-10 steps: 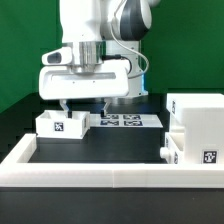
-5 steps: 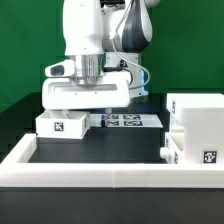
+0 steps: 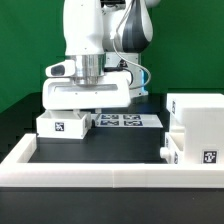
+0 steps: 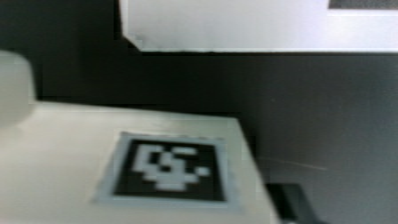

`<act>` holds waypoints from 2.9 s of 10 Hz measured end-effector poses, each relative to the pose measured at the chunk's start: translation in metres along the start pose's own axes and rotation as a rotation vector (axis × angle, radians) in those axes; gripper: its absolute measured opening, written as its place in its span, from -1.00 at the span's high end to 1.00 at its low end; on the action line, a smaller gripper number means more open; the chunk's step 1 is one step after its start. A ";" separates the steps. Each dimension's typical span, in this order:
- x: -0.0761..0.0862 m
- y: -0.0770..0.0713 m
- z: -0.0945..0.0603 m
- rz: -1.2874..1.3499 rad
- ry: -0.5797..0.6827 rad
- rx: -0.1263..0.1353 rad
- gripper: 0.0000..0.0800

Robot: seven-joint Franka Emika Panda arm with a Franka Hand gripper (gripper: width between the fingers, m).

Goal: Assemble drawer

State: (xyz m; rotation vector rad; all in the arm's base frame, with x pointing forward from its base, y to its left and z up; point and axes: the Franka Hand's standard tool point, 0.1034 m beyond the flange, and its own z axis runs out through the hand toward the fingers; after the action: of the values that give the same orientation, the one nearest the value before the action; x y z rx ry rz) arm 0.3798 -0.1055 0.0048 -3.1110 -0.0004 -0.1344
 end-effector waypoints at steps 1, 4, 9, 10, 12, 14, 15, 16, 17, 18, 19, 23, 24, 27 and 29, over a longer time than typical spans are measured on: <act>0.002 0.000 -0.001 -0.001 0.002 0.000 0.81; 0.014 -0.014 -0.002 -0.034 0.011 0.002 0.90; 0.078 -0.099 -0.031 -0.087 0.017 0.040 0.90; 0.088 -0.108 -0.036 -0.117 0.020 0.045 0.90; 0.086 -0.106 -0.034 -0.158 0.020 0.043 0.90; 0.086 -0.104 -0.034 -0.309 0.021 0.041 0.89; 0.089 -0.092 -0.033 -0.520 0.015 0.036 0.89; 0.095 -0.085 -0.035 -0.628 -0.001 0.038 0.89; 0.100 -0.081 -0.039 -0.718 -0.008 0.034 0.89; 0.101 -0.077 -0.041 -0.800 -0.006 0.028 0.89; 0.099 -0.077 -0.039 -0.847 -0.010 0.029 0.89; 0.110 -0.077 -0.038 -1.184 -0.036 0.036 0.89; 0.119 -0.076 -0.039 -1.287 -0.048 0.040 0.89; 0.136 -0.076 -0.038 -1.539 -0.069 0.042 0.89; 0.136 -0.075 -0.037 -1.554 -0.069 0.043 0.89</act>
Offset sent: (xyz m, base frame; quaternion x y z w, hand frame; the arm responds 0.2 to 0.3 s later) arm 0.0158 0.0116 0.0036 -0.0109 0.0008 0.0042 0.9999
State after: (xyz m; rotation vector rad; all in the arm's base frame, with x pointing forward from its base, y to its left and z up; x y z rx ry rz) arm 0.5119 -0.0315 0.0558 -2.2400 -2.2053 -0.0297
